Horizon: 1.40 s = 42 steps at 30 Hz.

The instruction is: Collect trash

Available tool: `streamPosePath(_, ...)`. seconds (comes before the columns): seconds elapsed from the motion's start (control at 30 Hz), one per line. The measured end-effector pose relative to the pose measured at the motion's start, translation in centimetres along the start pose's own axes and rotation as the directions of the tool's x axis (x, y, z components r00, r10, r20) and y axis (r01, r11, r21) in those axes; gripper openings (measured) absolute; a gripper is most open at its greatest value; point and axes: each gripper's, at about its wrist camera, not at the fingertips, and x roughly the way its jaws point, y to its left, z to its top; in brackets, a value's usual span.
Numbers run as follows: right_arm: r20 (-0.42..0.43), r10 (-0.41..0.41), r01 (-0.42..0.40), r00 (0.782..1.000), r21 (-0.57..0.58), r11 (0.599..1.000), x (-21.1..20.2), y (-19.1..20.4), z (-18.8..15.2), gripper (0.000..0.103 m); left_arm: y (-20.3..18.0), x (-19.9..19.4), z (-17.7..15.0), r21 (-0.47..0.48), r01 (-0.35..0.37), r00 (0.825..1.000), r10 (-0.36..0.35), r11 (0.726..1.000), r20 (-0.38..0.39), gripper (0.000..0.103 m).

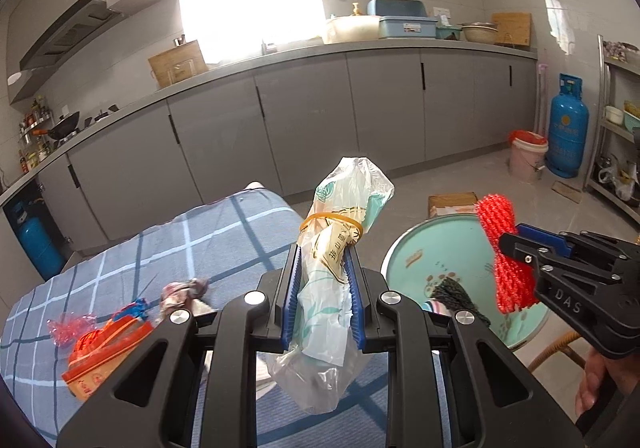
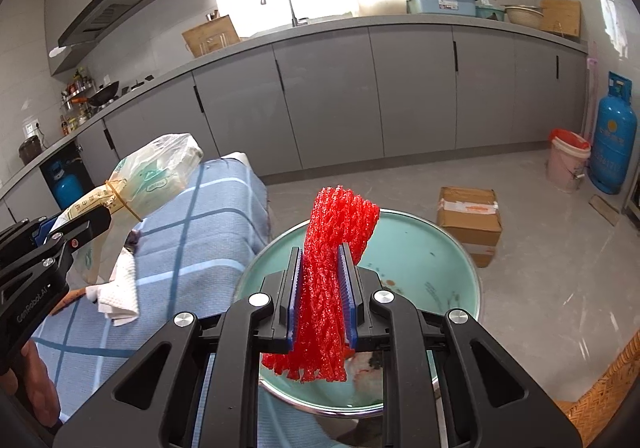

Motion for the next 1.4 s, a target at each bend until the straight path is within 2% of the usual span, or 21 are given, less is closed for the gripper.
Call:
streamPosePath(0.37, -0.025, -0.05, 0.051, 0.998, 0.007, 0.999, 1.2, -3.0, 0.2, 0.019, -4.3, 2.8, 0.6, 0.047, 0.083, 0.996, -0.082, 0.995, -0.028, 0.022)
streamPosePath(0.67, -0.048, -0.071, 0.071, 0.996, 0.01, 0.997, 2.2, -4.6, 0.0, 0.021, -5.8, 4.7, 0.3, 0.054, 0.122, 0.991, -0.119, 0.991, -0.061, 0.023)
streamPosePath(0.73, -0.049, -0.077, 0.077, 0.996, 0.014, 0.997, 2.3, -4.8, -0.1, 0.023, -6.0, 5.0, 0.3, 0.061, 0.129, 0.99, -0.125, 0.99, -0.066, 0.024)
streamPosePath(0.8, -0.055, -0.075, 0.076, 0.996, 0.019, 0.997, 2.5, -5.1, -0.2, 0.03, -6.2, 5.2, 0.1, 0.063, 0.13, 0.99, -0.126, 0.989, -0.07, 0.03)
streamPosePath(0.83, -0.056, -0.074, 0.076, 0.996, 0.021, 0.997, 2.6, -5.1, -0.2, 0.041, -6.2, 5.3, 0.0, 0.063, 0.135, 0.989, -0.13, 0.989, -0.074, 0.033)
streamPosePath(0.87, -0.048, -0.083, 0.084, 0.995, 0.024, 0.996, 2.5, -5.2, -0.3, 0.049, -6.2, 5.3, 0.0, 0.064, 0.139, 0.988, -0.134, 0.988, -0.074, 0.044)
streamPosePath(0.9, -0.043, -0.086, 0.087, 0.995, 0.029, 0.996, 2.4, -5.3, -0.4, 0.05, -6.2, 5.3, 0.0, 0.066, 0.133, 0.989, -0.129, 0.989, -0.069, 0.058)
streamPosePath(0.93, -0.043, -0.085, 0.086, 0.995, 0.033, 0.996, 2.3, -5.4, -0.4, 0.05, -6.2, 5.2, -0.1, 0.067, 0.122, 0.991, -0.118, 0.99, -0.061, 0.063)
streamPosePath(1.07, -0.032, -0.096, 0.097, 0.995, 0.05, 0.994, 1.9, -5.6, -0.5, 0.057, -5.9, 4.8, -0.2, 0.076, 0.121, 0.992, -0.117, 0.99, -0.051, 0.066)
streamPosePath(1.17, -0.023, -0.097, 0.098, 0.995, 0.056, 0.994, 1.6, -5.4, -0.4, 0.06, -5.3, 4.5, -0.1, 0.064, 0.11, 0.993, -0.107, 0.992, -0.047, 0.073)
streamPosePath(1.4, -0.011, -0.088, 0.088, 0.996, 0.047, 0.995, 0.8, -4.1, -0.1, 0.06, -3.3, 3.0, -0.2, 0.033, 0.069, 0.997, -0.068, 0.997, -0.03, 0.084)
